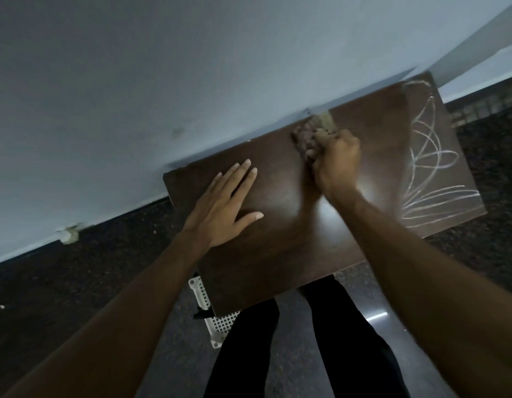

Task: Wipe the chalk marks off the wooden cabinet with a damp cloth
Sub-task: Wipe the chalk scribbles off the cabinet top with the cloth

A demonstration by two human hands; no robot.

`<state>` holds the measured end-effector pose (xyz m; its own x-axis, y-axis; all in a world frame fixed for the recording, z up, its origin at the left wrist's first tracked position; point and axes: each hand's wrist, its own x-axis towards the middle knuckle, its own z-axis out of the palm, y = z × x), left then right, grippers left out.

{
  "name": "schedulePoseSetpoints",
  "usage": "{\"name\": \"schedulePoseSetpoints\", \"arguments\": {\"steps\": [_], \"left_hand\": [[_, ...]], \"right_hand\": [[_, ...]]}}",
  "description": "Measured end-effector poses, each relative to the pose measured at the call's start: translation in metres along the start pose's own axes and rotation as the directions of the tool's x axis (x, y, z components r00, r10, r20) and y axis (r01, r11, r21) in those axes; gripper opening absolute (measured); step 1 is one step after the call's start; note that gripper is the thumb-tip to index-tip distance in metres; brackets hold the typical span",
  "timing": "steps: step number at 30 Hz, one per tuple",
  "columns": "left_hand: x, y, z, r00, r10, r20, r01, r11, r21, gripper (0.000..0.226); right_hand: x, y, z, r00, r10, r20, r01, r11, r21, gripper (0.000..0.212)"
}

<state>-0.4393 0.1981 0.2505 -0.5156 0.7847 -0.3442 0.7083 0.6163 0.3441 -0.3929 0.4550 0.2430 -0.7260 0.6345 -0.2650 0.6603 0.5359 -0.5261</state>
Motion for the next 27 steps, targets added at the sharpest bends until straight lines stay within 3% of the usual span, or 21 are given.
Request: {"name": "schedulePoseSetpoints", "arguments": {"steps": [1, 4, 6, 10, 12, 15, 17, 21, 25, 27], "left_hand": [[0.003, 0.004, -0.001, 1.000, -0.001, -0.006, 0.001, 1.000, -0.005, 0.089], [0.014, 0.017, -0.006, 0.999, -0.009, -0.050, 0.007, 0.999, -0.041, 0.087], [0.023, 0.024, -0.011, 0.997, -0.016, -0.071, 0.011, 0.997, -0.070, 0.084], [0.049, 0.038, -0.020, 0.997, 0.008, -0.076, -0.013, 0.998, -0.065, 0.085], [0.065, 0.048, -0.022, 0.998, 0.021, -0.055, -0.024, 0.998, -0.051, 0.089], [0.091, 0.067, -0.022, 0.999, 0.001, 0.033, 0.001, 0.997, -0.081, 0.103], [0.108, 0.077, -0.018, 0.994, -0.001, 0.112, 0.006, 0.999, -0.045, 0.116], [0.129, 0.091, -0.010, 0.957, -0.043, 0.287, 0.027, 0.998, 0.059, 0.140], [0.132, 0.098, -0.008, 0.940, -0.107, 0.325, 0.049, 0.982, 0.181, 0.151], [0.133, 0.101, -0.009, 0.932, -0.134, 0.337, 0.072, 0.979, 0.188, 0.151]], "right_hand": [[-0.013, -0.003, 0.009, 0.999, -0.048, -0.021, 0.048, 0.999, 0.011, 0.018], [-0.070, -0.018, 0.015, 0.918, -0.340, 0.203, 0.345, 0.939, 0.015, 0.009], [-0.097, -0.012, 0.019, 0.853, -0.477, 0.212, 0.500, 0.863, -0.066, 0.032], [-0.121, 0.038, 0.009, 0.759, -0.507, 0.408, 0.583, 0.808, -0.081, 0.055], [-0.122, 0.066, -0.008, 0.766, -0.495, 0.410, 0.565, 0.823, -0.061, 0.060], [-0.107, 0.101, -0.044, 0.854, -0.392, 0.341, 0.436, 0.898, -0.058, 0.047], [-0.087, 0.113, -0.065, 0.875, -0.352, 0.333, 0.396, 0.915, -0.075, 0.043], [-0.027, 0.116, -0.095, 0.950, -0.209, 0.230, 0.214, 0.977, 0.003, 0.002], [0.044, 0.111, -0.110, 0.999, -0.034, 0.000, 0.033, 0.992, 0.125, 0.015], [0.086, 0.105, -0.116, 0.997, -0.021, -0.080, 0.028, 0.996, 0.086, 0.021]]}}
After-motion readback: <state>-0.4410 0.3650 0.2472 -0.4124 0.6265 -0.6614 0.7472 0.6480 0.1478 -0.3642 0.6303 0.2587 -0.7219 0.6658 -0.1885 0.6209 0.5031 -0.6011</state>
